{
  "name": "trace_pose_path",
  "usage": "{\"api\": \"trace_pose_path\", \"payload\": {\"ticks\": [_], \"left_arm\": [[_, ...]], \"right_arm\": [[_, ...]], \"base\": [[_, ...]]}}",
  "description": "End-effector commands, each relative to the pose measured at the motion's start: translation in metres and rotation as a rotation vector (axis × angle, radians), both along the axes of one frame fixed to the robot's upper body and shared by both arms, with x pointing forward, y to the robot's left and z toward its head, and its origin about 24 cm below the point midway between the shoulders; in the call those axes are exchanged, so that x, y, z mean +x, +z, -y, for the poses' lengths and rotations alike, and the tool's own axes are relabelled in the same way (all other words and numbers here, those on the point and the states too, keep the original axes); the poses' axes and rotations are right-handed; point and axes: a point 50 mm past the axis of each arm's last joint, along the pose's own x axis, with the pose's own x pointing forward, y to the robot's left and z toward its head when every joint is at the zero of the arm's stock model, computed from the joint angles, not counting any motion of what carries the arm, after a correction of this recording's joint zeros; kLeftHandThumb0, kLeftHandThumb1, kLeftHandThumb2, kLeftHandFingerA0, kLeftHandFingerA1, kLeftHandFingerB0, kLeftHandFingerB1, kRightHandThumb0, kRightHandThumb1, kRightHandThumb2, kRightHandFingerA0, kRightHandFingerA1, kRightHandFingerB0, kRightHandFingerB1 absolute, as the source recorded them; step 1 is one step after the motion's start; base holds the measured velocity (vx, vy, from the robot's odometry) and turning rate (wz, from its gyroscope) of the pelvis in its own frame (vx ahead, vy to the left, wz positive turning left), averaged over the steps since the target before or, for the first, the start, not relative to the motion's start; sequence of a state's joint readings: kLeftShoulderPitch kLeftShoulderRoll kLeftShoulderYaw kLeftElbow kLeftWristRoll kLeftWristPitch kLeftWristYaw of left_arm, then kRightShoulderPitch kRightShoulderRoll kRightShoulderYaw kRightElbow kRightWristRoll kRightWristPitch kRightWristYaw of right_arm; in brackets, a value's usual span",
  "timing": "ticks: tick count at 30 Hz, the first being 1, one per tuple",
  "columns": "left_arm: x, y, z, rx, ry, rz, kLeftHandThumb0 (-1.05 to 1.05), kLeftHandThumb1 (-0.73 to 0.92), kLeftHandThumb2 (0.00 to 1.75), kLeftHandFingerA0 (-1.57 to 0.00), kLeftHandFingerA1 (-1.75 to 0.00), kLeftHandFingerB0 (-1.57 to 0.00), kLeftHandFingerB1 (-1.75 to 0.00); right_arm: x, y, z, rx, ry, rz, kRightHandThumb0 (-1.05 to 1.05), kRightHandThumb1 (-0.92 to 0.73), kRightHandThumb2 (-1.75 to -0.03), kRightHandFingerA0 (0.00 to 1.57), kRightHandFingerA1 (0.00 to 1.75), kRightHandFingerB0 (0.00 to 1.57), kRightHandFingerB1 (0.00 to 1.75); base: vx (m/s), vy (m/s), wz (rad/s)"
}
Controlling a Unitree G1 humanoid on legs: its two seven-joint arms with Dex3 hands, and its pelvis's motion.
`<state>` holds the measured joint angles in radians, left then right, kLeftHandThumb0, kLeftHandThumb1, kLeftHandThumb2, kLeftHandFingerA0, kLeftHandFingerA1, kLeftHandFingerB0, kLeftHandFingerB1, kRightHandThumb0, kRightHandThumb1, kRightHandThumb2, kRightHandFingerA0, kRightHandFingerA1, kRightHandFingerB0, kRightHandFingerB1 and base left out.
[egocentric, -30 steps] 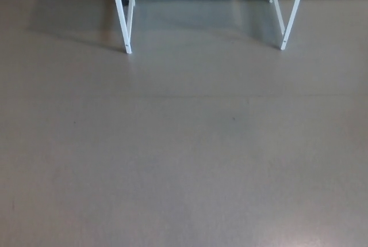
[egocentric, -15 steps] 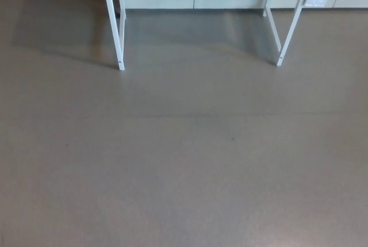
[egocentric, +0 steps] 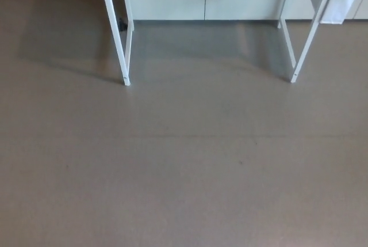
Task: The robot walks towards a desk on which a file tray is kept in the middle and a toilet paper roll is kept on its right. The robot uses its right hand to hook on finger in the gap of the roll and grabs it, lifts it and places it on the tray.
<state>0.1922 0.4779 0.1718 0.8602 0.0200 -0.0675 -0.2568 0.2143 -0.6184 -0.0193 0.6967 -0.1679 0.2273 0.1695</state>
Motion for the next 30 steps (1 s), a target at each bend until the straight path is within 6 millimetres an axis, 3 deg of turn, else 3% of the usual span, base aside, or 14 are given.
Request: {"api": "trace_pose_path", "payload": {"ticks": [1, 16, 30], "left_arm": [[-0.0004, 0.0043, -0.0047, 0.018, -0.008, 0.014, -0.7, 0.73, 0.63, -0.3, -0.7, -0.44, -0.62], [-0.0004, 0.0043, -0.0048, 0.018, -0.008, 0.014, -0.7, 0.73, 0.63, -0.3, -0.7, -0.44, -0.62], [0.0055, 0.0054, -0.004, 0.017, -0.011, 0.026, -0.7, 0.73, 0.63, -0.3, -0.7, -0.44, -0.62]], "right_arm": [[-0.0023, 0.0018, 0.0033, -0.014, -0.005, -0.01, -0.75, -0.55, -0.9, 0.32, 0.57, 0.08, 0.4], [-0.0024, 0.0018, 0.0032, -0.014, -0.005, -0.01, -0.75, -0.55, -0.9, 0.32, 0.57, 0.08, 0.4], [0.0018, 0.0036, 0.0039, -0.015, -0.007, 0.0, -0.75, -0.55, -0.9, 0.32, 0.57, 0.08, 0.4]], "base": [[0.22, 0.056, -0.02], [0.24, 0.172, -0.09], [0.26, -0.129, 0.06]]}}
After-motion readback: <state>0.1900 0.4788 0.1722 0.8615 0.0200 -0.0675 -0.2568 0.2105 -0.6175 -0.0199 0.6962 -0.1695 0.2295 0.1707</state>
